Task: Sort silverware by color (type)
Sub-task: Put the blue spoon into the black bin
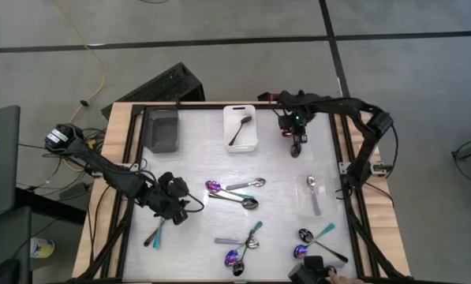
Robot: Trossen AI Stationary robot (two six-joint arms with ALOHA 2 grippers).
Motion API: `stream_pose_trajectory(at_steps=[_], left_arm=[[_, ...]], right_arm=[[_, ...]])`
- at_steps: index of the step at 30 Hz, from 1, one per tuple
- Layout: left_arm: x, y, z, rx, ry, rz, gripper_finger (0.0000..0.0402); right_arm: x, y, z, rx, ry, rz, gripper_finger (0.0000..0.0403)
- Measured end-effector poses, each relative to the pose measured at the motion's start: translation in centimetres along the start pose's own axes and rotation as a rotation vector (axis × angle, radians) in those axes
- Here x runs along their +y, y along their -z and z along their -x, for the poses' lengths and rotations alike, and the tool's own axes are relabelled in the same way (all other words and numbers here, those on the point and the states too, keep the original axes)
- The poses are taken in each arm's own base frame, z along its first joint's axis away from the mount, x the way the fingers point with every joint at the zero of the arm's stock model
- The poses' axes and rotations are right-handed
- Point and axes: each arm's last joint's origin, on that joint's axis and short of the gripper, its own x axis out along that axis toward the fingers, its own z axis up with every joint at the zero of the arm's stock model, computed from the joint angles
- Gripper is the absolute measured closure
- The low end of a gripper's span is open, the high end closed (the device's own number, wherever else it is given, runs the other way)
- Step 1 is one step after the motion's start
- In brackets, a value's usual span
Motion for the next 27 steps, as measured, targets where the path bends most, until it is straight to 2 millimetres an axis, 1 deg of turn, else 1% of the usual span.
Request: stream_pose_trajectory(at_steps=[4, 7, 9, 13, 14, 18, 20, 24, 27], left_arm=[[0.1, -0.1, 0.0, -0.025, -0.021, -0.026, 0.0285], [0.1, -0.1, 0.0, -0.035, -0.03, -0.033, 0.0285], [0.1, -0.1, 0.0, -0.041, -0.036, -0.04, 0.0285], [0.0, -0.3, 0.0, -0.081, -0.052, -0.089, 0.0285], [0.0, -0.5, 0.0, -0.107, -0.061, -0.103, 0.0285], [0.0, -1.6, -0.1, -0.232, -0.114, -0.181, 0.0285], [0.1, -2.5, -0.3, -0.273, -0.128, -0.231, 0.0285], [1.2, -4.3, -0.9, -0.306, -0.156, -0.313, 0.0285], [2.2, -5.7, -1.3, -0.322, -0.159, -0.325, 0.0285]], right_arm=[[-0.1, -0.2, -0.6, 0.008, -0.003, 0.016, 0.0259], [0.0, -0.1, -0.7, 0.021, -0.011, 0.016, 0.0278], [0.1, -0.1, -0.7, 0.025, -0.014, 0.02, 0.0303], [0.2, 0.0, -0.7, 0.037, -0.025, 0.024, 0.0374], [0.2, 0.0, -0.7, 0.037, -0.024, 0.023, 0.0381], [0.1, -0.5, -0.1, 0.035, -0.017, 0.005, 0.0379], [-0.3, -0.7, 1.0, 0.016, 0.002, -0.018, 0.038], [-0.7, -0.7, 4.4, -0.04, 0.031, -0.077, 0.038], [-0.6, -0.5, 7.6, -0.124, 0.045, -0.122, 0.038]])
